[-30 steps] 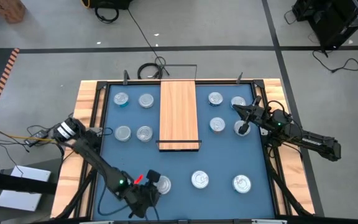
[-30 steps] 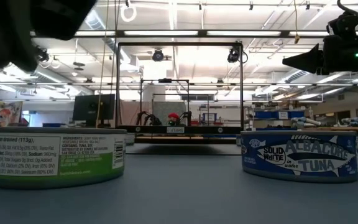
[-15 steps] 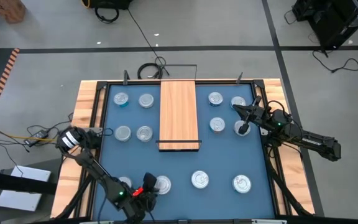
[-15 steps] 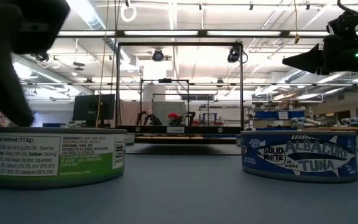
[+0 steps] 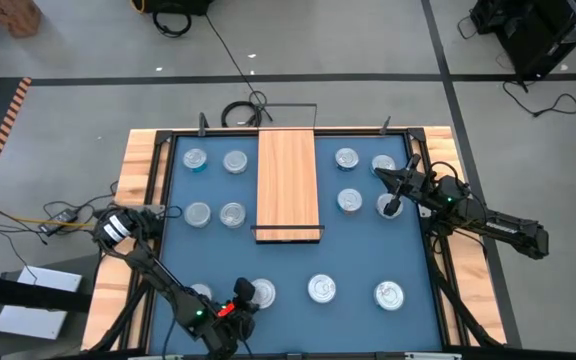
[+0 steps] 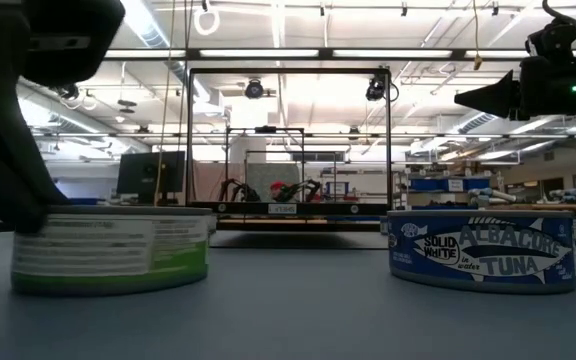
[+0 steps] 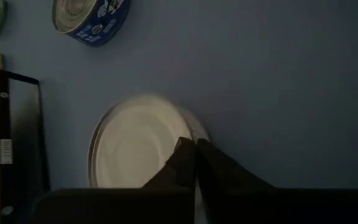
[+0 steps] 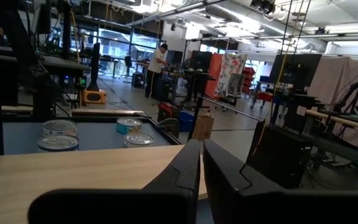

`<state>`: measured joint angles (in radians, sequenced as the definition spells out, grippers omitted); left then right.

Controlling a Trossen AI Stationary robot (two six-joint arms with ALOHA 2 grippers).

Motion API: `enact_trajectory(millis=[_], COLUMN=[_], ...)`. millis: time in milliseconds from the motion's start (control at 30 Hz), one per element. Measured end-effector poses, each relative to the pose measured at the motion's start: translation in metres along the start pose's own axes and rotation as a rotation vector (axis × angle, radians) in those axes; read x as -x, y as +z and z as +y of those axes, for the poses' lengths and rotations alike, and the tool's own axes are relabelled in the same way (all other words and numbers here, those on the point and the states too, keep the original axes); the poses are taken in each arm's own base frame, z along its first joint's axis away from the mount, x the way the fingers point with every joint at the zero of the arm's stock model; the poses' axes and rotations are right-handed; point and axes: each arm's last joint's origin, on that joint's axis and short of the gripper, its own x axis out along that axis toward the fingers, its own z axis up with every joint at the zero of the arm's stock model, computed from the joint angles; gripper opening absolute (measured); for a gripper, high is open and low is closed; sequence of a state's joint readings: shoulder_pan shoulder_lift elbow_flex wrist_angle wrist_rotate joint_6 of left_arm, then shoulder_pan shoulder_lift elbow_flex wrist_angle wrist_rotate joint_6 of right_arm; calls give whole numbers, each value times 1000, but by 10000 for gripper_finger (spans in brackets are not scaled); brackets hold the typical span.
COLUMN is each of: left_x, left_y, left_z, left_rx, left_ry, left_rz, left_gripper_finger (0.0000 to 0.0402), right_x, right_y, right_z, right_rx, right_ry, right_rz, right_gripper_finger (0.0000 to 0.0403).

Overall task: Stack canned seafood by type on shelf
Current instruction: Put the green tuna can on the shelf

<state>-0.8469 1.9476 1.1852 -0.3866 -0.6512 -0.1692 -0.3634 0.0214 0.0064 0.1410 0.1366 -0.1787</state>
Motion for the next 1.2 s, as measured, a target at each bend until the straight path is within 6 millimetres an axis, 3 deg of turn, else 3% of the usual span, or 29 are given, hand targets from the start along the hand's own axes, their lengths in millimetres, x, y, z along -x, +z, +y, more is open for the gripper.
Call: enact_trajectory(millis=[167, 467, 733, 967, 1200], left_x=[2, 14, 22, 22, 24], left_y=[16, 31, 33, 33, 34], left_z=[12, 59, 101, 124, 126], left_rx=[74, 242, 307, 306, 307], left_ry=[-94, -175, -196, -206, -234], left_rz=[-4, -37, -39, -55, -61], left_gripper_finger=[3, 1, 1, 0, 0], right_x=[0, 0, 0, 0, 0], right_y=[0, 0, 0, 0, 0], right_z=[0, 0, 0, 0, 0], right_rx=[0, 0, 0, 0, 0], right_ry=[0, 0, 0, 0, 0], right_rz=[0, 0, 0, 0, -2], right_gripper_finger=[28, 29, 28, 31, 27])
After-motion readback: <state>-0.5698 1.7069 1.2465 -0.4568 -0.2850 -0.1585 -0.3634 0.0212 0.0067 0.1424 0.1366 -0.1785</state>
